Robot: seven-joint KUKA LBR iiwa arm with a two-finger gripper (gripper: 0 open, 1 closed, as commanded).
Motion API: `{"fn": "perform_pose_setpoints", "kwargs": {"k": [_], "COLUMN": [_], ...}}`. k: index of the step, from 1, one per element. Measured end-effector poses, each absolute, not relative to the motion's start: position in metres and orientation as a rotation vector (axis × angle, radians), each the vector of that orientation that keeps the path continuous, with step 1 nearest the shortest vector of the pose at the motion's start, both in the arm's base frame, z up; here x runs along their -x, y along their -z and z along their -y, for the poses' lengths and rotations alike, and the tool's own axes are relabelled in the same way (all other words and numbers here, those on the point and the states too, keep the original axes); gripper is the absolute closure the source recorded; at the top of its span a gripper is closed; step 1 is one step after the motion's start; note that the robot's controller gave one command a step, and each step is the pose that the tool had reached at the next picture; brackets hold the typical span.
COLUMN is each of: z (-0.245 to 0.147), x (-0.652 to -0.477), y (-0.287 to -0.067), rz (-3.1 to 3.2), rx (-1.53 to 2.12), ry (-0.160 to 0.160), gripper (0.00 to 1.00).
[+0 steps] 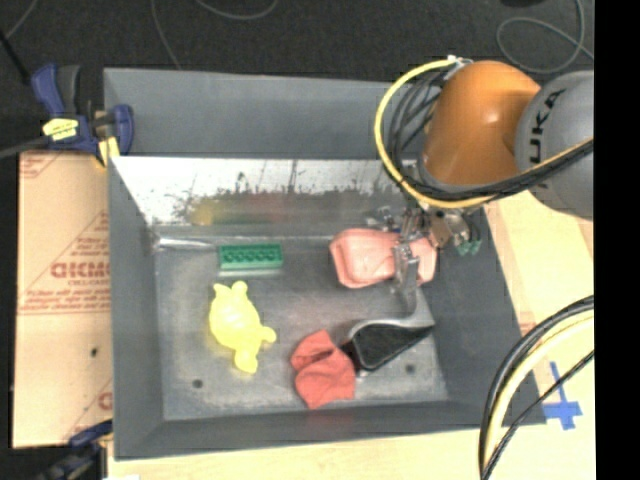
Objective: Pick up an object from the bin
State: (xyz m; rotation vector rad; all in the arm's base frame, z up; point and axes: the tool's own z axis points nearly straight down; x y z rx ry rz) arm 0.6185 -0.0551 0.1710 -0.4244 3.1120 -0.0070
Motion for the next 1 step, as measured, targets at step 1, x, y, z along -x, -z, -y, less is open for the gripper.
{"fn": "perform_pose_setpoints", "kwargs": {"k": [1], "z": [0.0565], "x": [-0.6306], "y": [-0.2862], "rz": [-3.117], "rx": [0.409], "ry": [0.008], "gripper": [1.00]}}
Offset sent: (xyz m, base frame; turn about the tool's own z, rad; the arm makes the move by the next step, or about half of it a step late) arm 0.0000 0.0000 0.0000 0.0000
